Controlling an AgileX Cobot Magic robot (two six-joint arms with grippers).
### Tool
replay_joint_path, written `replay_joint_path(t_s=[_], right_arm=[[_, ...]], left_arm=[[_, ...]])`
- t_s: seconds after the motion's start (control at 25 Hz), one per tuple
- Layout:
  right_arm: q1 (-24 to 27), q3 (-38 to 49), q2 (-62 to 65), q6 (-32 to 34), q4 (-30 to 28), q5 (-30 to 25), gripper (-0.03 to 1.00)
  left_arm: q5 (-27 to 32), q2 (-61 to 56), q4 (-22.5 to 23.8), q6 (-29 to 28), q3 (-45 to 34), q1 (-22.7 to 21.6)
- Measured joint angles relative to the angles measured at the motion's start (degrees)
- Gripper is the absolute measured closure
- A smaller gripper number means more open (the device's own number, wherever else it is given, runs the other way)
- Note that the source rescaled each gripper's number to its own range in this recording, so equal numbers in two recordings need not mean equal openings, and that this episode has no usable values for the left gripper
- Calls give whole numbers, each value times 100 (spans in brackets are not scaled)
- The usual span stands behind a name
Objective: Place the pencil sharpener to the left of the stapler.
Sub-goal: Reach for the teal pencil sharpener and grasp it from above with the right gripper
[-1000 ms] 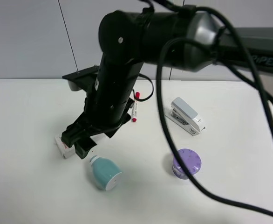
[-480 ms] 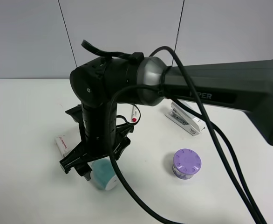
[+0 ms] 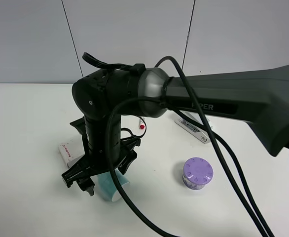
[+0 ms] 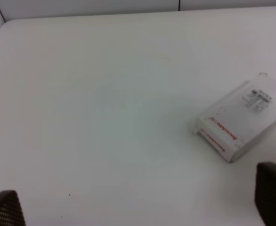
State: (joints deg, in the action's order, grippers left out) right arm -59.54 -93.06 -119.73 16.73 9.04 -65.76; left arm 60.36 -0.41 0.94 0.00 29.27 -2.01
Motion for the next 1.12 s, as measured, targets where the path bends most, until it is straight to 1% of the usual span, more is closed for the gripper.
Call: replay_joint_path(t_s=[0.04, 0.08, 0.12, 0.2, 0.28, 0.32, 0.48, 0.72, 1.12], right_arm=[[0, 0, 0, -20, -60, -31, 67], [-10, 0, 0, -53, -162, -71, 57], [-23, 0, 0, -59, -275, -119, 46], [-50, 0, 0, -59, -488, -159, 17], [-50, 0, 0, 29, -573, -124, 4], [-50, 0, 0, 62, -580, -80, 1], [-50, -11, -127, 105, -479, 27, -3], [-50, -11, -521, 105, -452, 3, -2], [72, -18, -619, 105, -188, -2, -3]], left_arm=[[0, 0, 0, 0, 0, 0], [0, 0, 0, 0, 0, 0], [0, 0, 0, 0, 0, 0], [0, 0, 0, 0, 0, 0], [0, 0, 0, 0, 0, 0], [0, 0, 0, 0, 0, 0], [0, 0, 0, 0, 0, 0], [0, 0, 0, 0, 0, 0], [0, 0, 0, 0, 0, 0]])
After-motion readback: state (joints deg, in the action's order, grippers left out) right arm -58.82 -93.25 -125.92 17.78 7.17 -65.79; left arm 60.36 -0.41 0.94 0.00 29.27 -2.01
